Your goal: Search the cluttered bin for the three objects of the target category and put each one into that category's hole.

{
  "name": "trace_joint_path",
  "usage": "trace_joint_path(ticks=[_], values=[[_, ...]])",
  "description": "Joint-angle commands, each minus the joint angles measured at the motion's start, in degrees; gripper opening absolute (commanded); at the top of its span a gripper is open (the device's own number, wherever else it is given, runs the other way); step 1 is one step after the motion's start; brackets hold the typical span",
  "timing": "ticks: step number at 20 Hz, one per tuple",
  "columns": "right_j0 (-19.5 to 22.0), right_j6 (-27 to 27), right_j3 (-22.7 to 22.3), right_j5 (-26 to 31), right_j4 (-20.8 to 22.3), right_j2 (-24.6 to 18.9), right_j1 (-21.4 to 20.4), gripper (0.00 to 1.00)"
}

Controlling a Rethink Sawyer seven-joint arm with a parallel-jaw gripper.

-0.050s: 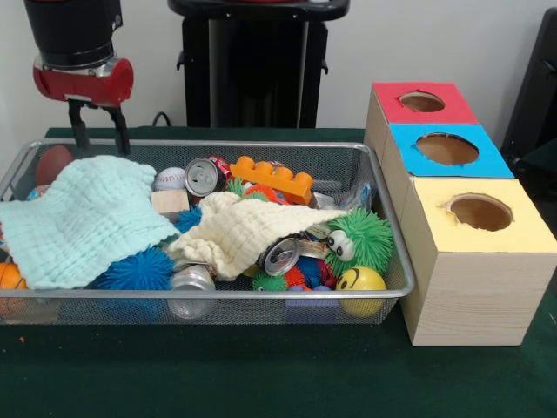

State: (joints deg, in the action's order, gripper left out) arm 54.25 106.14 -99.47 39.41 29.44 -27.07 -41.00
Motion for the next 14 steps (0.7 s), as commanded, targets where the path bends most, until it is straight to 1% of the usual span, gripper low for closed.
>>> trace_joint_path(ticks=[1, 6, 12, 14], values=[[-3.04, -12.42, 0.07, 2.43, 5.13, -3.98, 2.40, 1.00], [-3.45, -11.75, 2.09, 1.25, 6.44, -3.50, 6.11, 1.00], [-4.52, -10.39, 3.60, -1.36, 8.77, -2.50, 8.48, 1.00], [-4.79, -10.02, 4.77, -1.74, 9.58, -2.20, 9.91, 1.00]])
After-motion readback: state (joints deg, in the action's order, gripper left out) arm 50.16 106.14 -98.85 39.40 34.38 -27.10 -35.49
